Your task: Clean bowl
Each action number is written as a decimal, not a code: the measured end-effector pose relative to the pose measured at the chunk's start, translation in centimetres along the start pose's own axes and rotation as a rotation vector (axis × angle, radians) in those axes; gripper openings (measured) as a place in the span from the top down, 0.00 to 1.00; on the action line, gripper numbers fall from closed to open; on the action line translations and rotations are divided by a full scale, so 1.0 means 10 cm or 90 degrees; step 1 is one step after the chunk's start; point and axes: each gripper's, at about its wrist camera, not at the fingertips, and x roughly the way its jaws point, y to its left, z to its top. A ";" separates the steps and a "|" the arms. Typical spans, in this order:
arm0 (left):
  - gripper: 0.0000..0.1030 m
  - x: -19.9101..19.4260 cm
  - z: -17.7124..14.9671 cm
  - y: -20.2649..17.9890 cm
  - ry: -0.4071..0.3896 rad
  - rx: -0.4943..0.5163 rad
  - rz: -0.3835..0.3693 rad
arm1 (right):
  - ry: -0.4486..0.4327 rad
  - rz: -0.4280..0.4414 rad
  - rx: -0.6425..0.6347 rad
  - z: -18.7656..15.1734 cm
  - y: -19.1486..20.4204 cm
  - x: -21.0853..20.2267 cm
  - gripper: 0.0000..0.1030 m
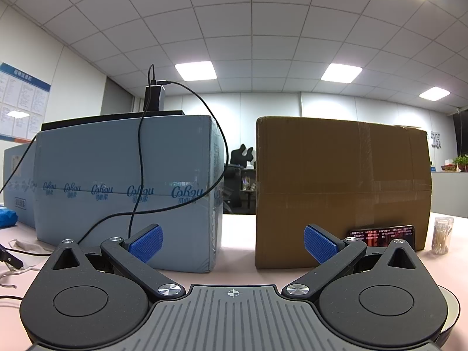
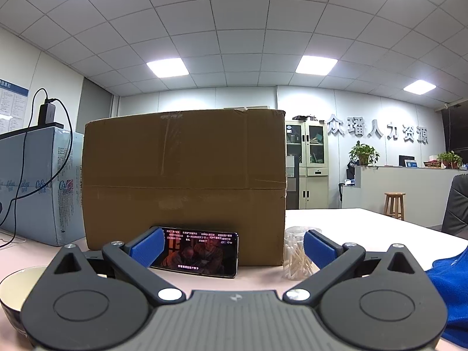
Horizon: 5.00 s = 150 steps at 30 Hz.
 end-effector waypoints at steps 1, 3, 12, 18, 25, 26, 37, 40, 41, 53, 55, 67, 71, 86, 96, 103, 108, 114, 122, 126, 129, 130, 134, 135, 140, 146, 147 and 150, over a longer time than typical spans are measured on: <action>0.00 0.00 0.00 0.00 0.001 -0.001 0.000 | 0.000 0.000 0.000 0.00 0.00 0.00 0.00; 0.00 0.00 0.00 0.01 0.001 -0.002 0.000 | 0.000 -0.001 0.000 0.00 0.01 0.00 0.00; 0.00 0.01 0.00 0.01 0.000 -0.002 0.001 | -0.001 0.003 -0.007 0.01 0.03 -0.02 0.00; 0.00 0.00 0.00 0.01 0.000 -0.003 0.001 | 0.004 0.006 -0.004 0.02 0.02 -0.01 0.00; 0.00 0.01 -0.01 0.02 0.002 -0.006 0.004 | 0.005 0.008 -0.009 0.02 0.03 0.00 0.00; 0.00 0.00 -0.01 0.02 0.002 -0.006 0.004 | 0.005 0.008 -0.009 0.02 0.03 0.00 0.00; 0.00 -0.01 -0.01 0.03 0.002 -0.006 0.005 | 0.006 0.008 -0.013 0.02 0.05 0.00 0.00; 0.00 -0.01 0.00 0.03 0.002 -0.007 0.006 | 0.007 0.010 -0.015 0.02 0.05 -0.01 0.00; 0.00 -0.01 0.00 0.03 0.002 -0.007 0.006 | 0.008 0.011 -0.016 0.02 0.05 0.00 0.00; 0.00 0.00 0.00 0.03 0.000 -0.008 -0.006 | 0.013 0.017 -0.016 0.02 0.05 0.01 0.00; 0.00 0.00 0.00 0.03 0.000 -0.007 -0.010 | 0.013 0.018 -0.016 0.02 0.05 0.01 0.00; 0.00 0.02 0.00 0.03 0.004 -0.008 -0.017 | 0.017 0.020 -0.015 0.02 0.04 0.02 0.00; 0.00 0.02 0.00 0.03 0.006 -0.008 -0.020 | 0.018 0.021 -0.014 0.02 0.04 0.02 0.00; 0.00 0.02 0.01 0.02 0.008 -0.005 -0.024 | 0.022 0.024 -0.014 0.03 0.03 0.02 0.00; 0.00 0.02 0.01 0.02 0.009 -0.004 -0.026 | 0.024 0.025 -0.014 0.03 0.03 0.03 0.00; 0.00 0.01 0.00 0.01 0.009 -0.002 -0.028 | 0.026 0.025 -0.015 0.03 0.03 0.04 0.00; 0.00 0.01 0.00 0.01 0.011 -0.003 -0.027 | 0.027 0.026 -0.015 0.03 0.03 0.05 0.00; 0.00 0.02 0.00 0.01 0.011 -0.002 -0.027 | 0.028 0.026 -0.014 0.03 0.03 0.05 0.00; 0.00 0.02 0.00 0.01 0.012 -0.002 -0.027 | 0.029 0.027 -0.015 0.03 0.04 0.05 0.00; 0.00 0.02 0.00 0.01 0.012 -0.002 -0.028 | 0.030 0.027 -0.015 0.02 0.04 0.05 0.00; 0.00 0.02 0.00 0.01 0.012 -0.002 -0.028 | 0.030 0.027 -0.015 0.02 0.05 0.05 0.00; 0.00 0.02 0.00 0.01 0.012 -0.002 -0.028 | 0.030 0.027 -0.015 0.02 0.05 0.05 0.00; 0.00 0.03 0.00 0.01 0.013 -0.002 -0.029 | 0.031 0.027 -0.015 0.02 0.05 0.05 0.00; 0.00 0.03 0.00 0.01 0.013 -0.002 -0.029 | 0.031 0.027 -0.015 0.02 0.05 0.05 0.00; 0.00 0.03 0.00 0.01 0.013 -0.001 -0.030 | 0.032 0.028 -0.015 0.02 0.05 0.06 0.00; 0.00 0.03 0.00 0.01 0.013 -0.002 -0.030 | 0.033 0.029 -0.015 0.03 0.05 0.05 0.00; 0.00 0.02 0.00 0.01 0.013 -0.002 -0.030 | 0.033 0.029 -0.015 0.03 0.05 0.05 0.00; 0.00 0.02 0.00 0.02 0.013 -0.002 -0.030 | 0.033 0.029 -0.015 0.03 0.04 0.05 0.00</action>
